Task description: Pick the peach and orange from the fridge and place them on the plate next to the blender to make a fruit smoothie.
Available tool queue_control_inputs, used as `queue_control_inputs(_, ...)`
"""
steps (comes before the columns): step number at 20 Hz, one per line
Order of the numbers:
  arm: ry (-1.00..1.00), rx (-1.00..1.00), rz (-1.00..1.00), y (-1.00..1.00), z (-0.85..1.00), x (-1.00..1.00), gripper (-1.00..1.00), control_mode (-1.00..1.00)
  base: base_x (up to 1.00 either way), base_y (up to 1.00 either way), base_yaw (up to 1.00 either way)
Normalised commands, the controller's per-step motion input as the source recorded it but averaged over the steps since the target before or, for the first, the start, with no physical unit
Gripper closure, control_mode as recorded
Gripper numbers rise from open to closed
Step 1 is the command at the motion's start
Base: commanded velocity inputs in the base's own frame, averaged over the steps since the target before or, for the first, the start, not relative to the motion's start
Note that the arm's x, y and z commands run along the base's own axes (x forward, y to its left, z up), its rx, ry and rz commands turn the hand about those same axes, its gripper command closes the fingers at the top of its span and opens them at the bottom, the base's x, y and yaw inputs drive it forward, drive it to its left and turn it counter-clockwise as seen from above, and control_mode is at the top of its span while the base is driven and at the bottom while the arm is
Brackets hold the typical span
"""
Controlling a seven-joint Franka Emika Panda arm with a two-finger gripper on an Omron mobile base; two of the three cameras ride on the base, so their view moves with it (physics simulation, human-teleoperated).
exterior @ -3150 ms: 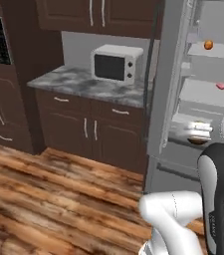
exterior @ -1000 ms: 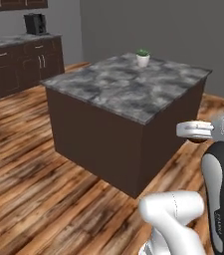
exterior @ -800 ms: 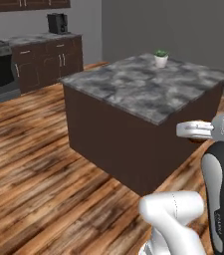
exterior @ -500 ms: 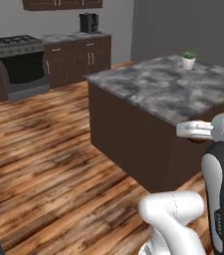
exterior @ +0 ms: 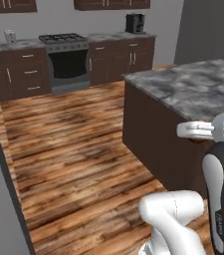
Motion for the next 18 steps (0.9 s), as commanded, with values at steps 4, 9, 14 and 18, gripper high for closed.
queue_control_inputs(4,0.0,0.0,0.0,0.0,0.0,0.0,1.0,1.0,0.99,0.0,0.28)
queue_control_inputs(9,0.0,0.0,0.0,0.0,0.0,0.0,1.0,1.0,1.0,0.0,0.21)
queue_control_inputs(14,0.0,0.0,0.0,0.0,0.0,0.0,1.0,1.0,1.0,0.0,0.2)
queue_control_inputs(18,0.0,0.0,0.0,0.0,0.0,0.0,1.0,1.0,1.0,-0.1,0.26)
